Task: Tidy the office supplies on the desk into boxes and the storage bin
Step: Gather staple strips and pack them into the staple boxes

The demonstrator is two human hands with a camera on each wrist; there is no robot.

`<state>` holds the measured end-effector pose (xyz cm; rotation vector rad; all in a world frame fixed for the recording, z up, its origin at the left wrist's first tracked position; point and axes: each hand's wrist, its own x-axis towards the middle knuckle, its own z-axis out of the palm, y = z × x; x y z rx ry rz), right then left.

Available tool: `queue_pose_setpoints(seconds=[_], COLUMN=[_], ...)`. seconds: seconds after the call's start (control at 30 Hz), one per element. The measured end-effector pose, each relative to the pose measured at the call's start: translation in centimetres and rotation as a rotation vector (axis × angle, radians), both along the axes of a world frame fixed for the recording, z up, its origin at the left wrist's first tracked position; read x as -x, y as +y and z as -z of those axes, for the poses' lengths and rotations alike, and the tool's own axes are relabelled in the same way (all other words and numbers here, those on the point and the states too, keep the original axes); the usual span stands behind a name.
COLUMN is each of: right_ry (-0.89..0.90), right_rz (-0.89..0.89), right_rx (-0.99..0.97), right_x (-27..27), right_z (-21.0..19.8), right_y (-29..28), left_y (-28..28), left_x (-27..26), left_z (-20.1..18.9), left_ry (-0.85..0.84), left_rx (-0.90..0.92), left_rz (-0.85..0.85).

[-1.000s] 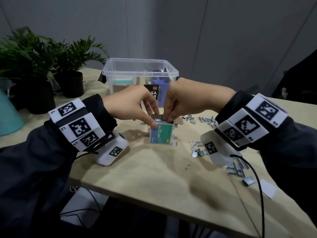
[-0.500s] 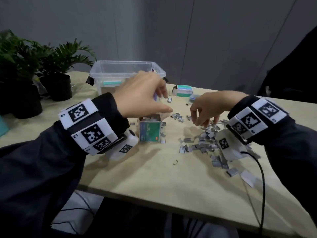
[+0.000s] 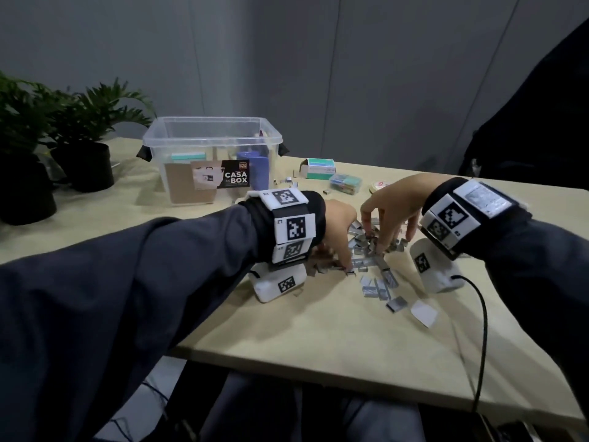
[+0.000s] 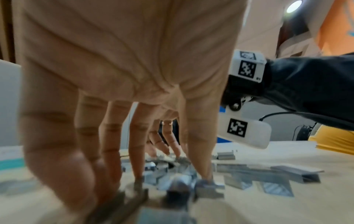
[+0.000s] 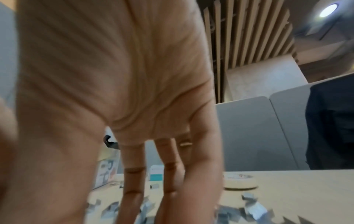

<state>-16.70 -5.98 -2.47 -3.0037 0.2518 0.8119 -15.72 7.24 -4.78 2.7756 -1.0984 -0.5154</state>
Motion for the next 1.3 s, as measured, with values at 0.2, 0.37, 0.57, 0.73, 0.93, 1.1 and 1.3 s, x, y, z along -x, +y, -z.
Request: queue_pose_setpoints(seconds=[0.2, 0.37, 0.57, 0.73, 0.93, 1.1, 1.3], right_ry=[0.114, 0.116, 0.046, -0.216, -0.412, -0.462, -0.495], right_rz=[0.005, -0.029, 0.0, 0.081, 0.148, 0.144, 0.137], right_rx=[0.097, 0.027, 0.011, 0.036, 0.024, 0.007, -0.018], right_x=[0.7, 0.4, 0.5, 0.4, 0.6, 0.8, 0.9], right_z=[0.8, 1.4, 0.9, -1.9, -4.5, -4.2, -3.8], right_y=[0.5, 0.4, -1.1, -4.0, -5.9, -6.5, -6.6], left_y=[-0.9, -1.0, -1.5, -2.4, -4.7, -5.6, -5.6], left_x=[0.2, 0.2, -0.1, -0.8, -1.3, -1.6, -2.4], left_z=[-0.1, 0.0, 0.3, 0.2, -0.1, -0.1, 0.5], left_ry=[0.106, 0.099, 0.052, -0.002, 0.044, 0.002, 0.017], left_rx=[0.036, 0.033, 0.02, 0.044, 0.021, -0.012, -0.01], left_rz=[-0.036, -0.04, -0.047, -0.053, -0.052, -0.053, -0.102])
